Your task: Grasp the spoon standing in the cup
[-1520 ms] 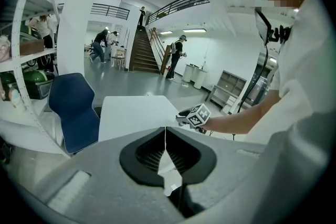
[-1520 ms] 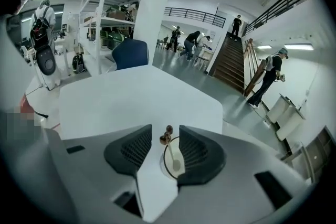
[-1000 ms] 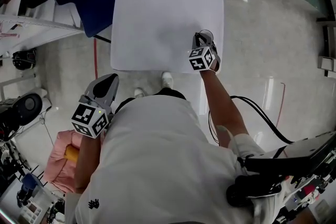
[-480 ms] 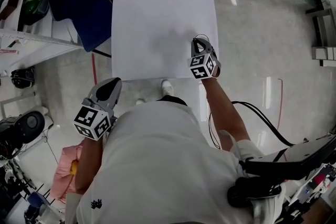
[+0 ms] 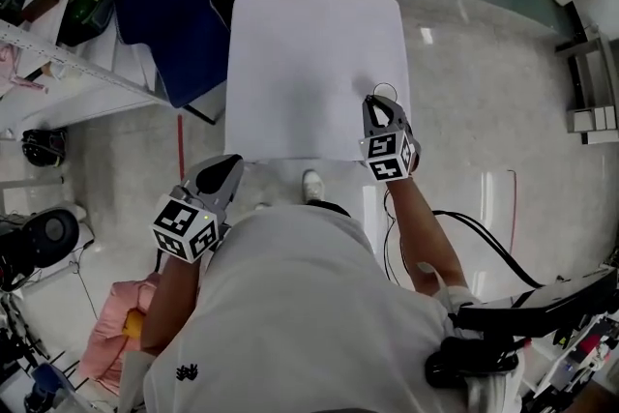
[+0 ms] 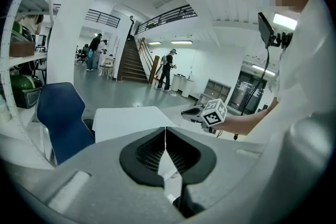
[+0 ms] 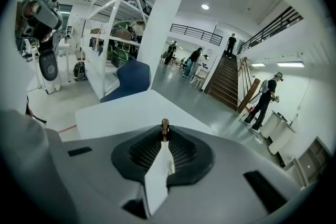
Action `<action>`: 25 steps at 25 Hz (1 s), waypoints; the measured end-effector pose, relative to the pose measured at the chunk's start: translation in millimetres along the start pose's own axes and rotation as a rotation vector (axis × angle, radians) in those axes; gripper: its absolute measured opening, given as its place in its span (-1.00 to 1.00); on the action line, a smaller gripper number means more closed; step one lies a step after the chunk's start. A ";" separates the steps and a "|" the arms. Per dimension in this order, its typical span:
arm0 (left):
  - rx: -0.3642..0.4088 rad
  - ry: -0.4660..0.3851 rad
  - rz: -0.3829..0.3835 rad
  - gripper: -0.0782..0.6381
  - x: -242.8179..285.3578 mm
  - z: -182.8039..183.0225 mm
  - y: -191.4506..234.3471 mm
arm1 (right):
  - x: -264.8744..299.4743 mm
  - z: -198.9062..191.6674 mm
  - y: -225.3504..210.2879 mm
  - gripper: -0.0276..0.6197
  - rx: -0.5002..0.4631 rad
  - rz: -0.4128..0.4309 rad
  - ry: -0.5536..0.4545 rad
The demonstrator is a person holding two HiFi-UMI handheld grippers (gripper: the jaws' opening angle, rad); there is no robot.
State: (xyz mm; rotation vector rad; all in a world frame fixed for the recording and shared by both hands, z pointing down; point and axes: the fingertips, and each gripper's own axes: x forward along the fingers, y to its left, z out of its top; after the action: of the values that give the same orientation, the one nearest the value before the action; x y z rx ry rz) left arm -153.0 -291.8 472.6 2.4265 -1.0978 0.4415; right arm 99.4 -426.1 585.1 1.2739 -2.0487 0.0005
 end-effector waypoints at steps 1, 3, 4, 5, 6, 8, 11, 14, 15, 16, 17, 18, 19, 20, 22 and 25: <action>-0.002 -0.004 -0.004 -0.75 -5.9 -1.9 -0.5 | -8.9 6.3 6.7 -0.76 -0.003 0.007 -0.007; -0.003 -0.010 -0.011 -0.75 -17.5 -5.7 -0.7 | -26.4 19.3 20.5 -0.76 -0.009 0.023 -0.022; -0.002 -0.013 -0.014 -0.75 -23.3 -7.6 -1.0 | -35.3 26.1 27.4 -0.76 -0.011 0.031 -0.030; 0.000 -0.016 -0.017 -0.75 -29.3 -9.5 -1.5 | -44.5 32.6 34.6 -0.76 -0.013 0.040 -0.039; 0.003 -0.019 -0.018 -0.75 -35.5 -11.7 -2.3 | -54.1 38.7 42.0 -0.76 -0.011 0.049 -0.047; 0.012 -0.023 -0.017 -0.75 -47.7 -16.5 -4.0 | -73.5 50.1 56.9 -0.76 -0.008 0.066 -0.065; 0.021 -0.028 -0.022 -0.75 -65.1 -25.4 -8.2 | -100.6 61.3 80.5 -0.76 -0.007 0.093 -0.085; 0.028 -0.031 -0.027 -0.75 -82.6 -34.7 -10.2 | -123.4 71.3 105.0 -0.76 -0.010 0.115 -0.103; 0.027 -0.033 -0.030 -0.75 -88.3 -37.6 -10.2 | -130.1 74.3 113.2 -0.76 -0.011 0.122 -0.107; 0.026 -0.034 -0.033 -0.75 -93.9 -40.6 -10.3 | -136.5 76.9 121.6 -0.76 -0.013 0.127 -0.109; 0.026 -0.034 -0.037 -0.75 -99.6 -43.6 -10.3 | -142.5 79.1 130.4 -0.76 -0.016 0.132 -0.110; 0.026 -0.034 -0.040 -0.75 -105.2 -46.7 -10.2 | -147.8 80.6 139.2 -0.76 -0.018 0.137 -0.110; 0.027 -0.034 -0.044 -0.75 -110.7 -49.9 -9.8 | -152.2 81.4 148.2 -0.76 -0.017 0.142 -0.110; 0.027 -0.035 -0.047 -0.75 -116.2 -53.4 -9.2 | -156.0 81.8 157.2 -0.76 -0.015 0.148 -0.109; 0.026 -0.034 -0.054 -0.75 -127.0 -62.3 -7.3 | -163.0 82.3 174.9 -0.76 -0.012 0.154 -0.108; 0.023 -0.033 -0.053 -0.75 -140.8 -76.3 0.4 | -168.2 87.7 198.1 -0.76 -0.020 0.160 -0.121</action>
State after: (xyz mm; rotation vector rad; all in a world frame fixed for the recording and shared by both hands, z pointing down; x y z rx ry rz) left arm -250.7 -164.9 473.9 2.4847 -1.0451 0.4003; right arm -61.7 -223.7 494.1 1.1188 -2.2440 -0.0245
